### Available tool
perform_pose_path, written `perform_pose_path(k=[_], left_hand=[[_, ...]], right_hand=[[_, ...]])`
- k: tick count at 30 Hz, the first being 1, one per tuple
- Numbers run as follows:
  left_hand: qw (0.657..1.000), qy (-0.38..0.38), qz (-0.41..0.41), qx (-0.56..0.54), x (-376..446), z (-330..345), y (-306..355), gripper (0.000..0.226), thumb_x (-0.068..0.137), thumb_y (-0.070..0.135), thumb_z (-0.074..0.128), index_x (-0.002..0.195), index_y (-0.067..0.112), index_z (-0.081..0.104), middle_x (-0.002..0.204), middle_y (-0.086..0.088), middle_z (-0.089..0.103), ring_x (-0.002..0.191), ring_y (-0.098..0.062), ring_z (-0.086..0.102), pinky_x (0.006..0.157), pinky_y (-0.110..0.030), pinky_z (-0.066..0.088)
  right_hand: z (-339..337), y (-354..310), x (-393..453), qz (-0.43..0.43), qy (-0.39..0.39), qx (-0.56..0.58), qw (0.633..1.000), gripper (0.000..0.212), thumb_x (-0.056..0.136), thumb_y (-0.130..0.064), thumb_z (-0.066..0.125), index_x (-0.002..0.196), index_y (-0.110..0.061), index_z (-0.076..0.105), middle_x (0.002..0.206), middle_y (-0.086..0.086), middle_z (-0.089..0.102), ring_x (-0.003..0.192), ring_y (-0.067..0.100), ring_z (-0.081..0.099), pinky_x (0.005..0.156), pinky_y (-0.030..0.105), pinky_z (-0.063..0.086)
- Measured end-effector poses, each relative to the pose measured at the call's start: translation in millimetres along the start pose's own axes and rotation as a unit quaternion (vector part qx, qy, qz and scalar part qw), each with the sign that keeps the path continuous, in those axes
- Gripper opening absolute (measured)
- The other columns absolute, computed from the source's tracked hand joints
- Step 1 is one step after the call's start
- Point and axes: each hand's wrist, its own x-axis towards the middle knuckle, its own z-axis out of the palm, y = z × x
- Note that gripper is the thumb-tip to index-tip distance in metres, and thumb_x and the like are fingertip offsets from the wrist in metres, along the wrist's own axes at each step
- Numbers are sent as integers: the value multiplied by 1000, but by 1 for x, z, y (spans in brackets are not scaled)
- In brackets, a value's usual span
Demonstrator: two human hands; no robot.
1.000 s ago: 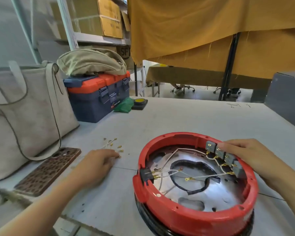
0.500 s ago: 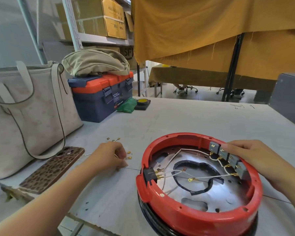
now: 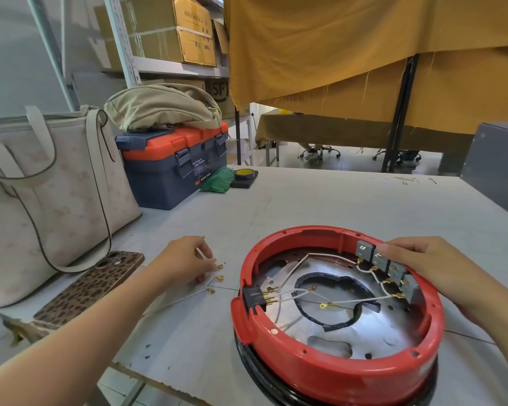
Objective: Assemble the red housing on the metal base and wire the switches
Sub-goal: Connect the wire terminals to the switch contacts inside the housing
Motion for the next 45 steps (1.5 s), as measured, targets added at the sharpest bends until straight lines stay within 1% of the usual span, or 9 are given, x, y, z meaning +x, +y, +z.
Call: perform_pose_path(k=[3, 10, 20, 23, 26, 31, 37, 42, 45], left_hand=[[999, 28, -11, 22, 2, 2, 2, 25, 76, 30, 77, 90, 18, 60, 78, -1, 63, 62, -11, 59, 50, -22, 48], [999, -26, -34, 2, 10, 0, 6, 12, 76, 23, 78, 78, 18, 67, 77, -1, 65, 68, -12, 56, 64, -27, 50], [998, -38, -21, -37, 6, 3, 8, 26, 71, 12, 81, 92, 13, 65, 83, -2, 65, 74, -16, 59, 78, -31, 52], [999, -45, -6, -27, 4, 3, 10, 21, 73, 10, 79, 91, 15, 69, 79, -1, 62, 71, -14, 56, 74, -28, 51], [999, -15, 14, -29, 0, 4, 12, 19, 73, 10, 78, 88, 17, 70, 82, -1, 61, 69, -15, 58, 76, -31, 53], [983, -37, 3, -180, -9, -6, 23, 20, 77, -5, 70, 95, 4, 67, 77, -8, 68, 60, -16, 67, 55, -19, 55], [943, -81, 15, -324, -19, -29, 43, 22, 79, -5, 67, 99, 4, 63, 77, -17, 72, 66, -18, 70, 56, -19, 55], [943, -109, 52, -309, -32, -23, 66, 12, 77, -6, 68, 87, 1, 66, 75, -13, 73, 68, -16, 71, 56, -17, 54], [943, -122, 73, -301, -39, -17, 79, 13, 76, -5, 70, 87, 0, 69, 77, -13, 73, 69, -16, 71, 58, -16, 54]], right_hand=[[0, 0, 0, -2, 0, -5, 1000, 20, 85, -37, 62, 85, -22, 76, 93, 21, 69, 87, 42, 65, 78, 40, 53], [1, 0, 0, -4, 6, -4, 1000, 19, 86, -35, 62, 82, -23, 76, 91, 19, 70, 89, 42, 64, 86, 45, 51], [1, 0, 0, -7, 7, -9, 1000, 20, 86, -37, 62, 82, -23, 76, 87, 16, 71, 84, 40, 66, 83, 44, 52], [1, 1, 0, -6, 5, -3, 1000, 21, 86, -36, 62, 83, -20, 75, 87, 17, 71, 81, 40, 66, 80, 44, 53], [1, 2, 0, -7, 8, 1, 1000, 18, 86, -34, 62, 84, -23, 75, 80, 3, 74, 76, 27, 70, 79, 40, 53], [1, 3, 1, -6, 6, 7, 1000, 16, 87, -34, 62, 83, -25, 75, 77, -5, 74, 71, 15, 71, 73, 29, 53], [1, 3, 1, -8, 6, 4, 1000, 14, 87, -33, 62, 85, -26, 75, 81, -7, 74, 77, 13, 69, 77, 31, 53], [1, 0, -2, -3, -20, 18, 1000, 32, 90, -30, 59, 121, -34, 60, 110, -8, 68, 98, 12, 64, 98, 36, 45], [1, -3, -3, -9, -36, 8, 999, 31, 91, -28, 57, 121, -36, 59, 112, -9, 66, 100, 11, 63, 98, 35, 45]])
